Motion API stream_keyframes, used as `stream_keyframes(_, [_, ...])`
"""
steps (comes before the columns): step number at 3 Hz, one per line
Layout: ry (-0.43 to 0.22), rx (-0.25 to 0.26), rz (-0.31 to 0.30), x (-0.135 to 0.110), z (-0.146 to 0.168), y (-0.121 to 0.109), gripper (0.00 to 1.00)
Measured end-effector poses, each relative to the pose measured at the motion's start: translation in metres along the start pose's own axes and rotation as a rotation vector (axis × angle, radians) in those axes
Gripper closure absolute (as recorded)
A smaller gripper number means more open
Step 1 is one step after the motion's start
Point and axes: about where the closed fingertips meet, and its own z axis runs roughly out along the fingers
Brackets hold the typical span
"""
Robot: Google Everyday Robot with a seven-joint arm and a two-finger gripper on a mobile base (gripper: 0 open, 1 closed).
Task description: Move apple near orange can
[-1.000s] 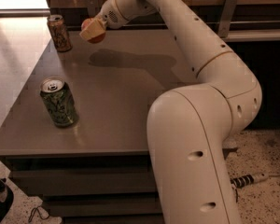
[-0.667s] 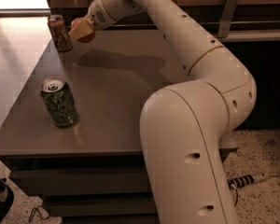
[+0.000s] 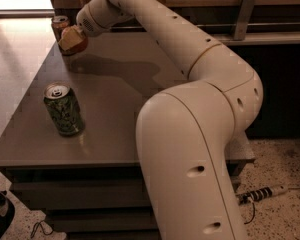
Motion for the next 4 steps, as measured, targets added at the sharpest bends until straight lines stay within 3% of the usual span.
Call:
stream_keyframes(2, [-0.02, -0.002, 0.077, 0.037, 0.047, -0.015, 1.0])
stream_keyframes(4, [-0.021, -0.002, 0.082, 0.036, 0.049, -0.016, 0.62])
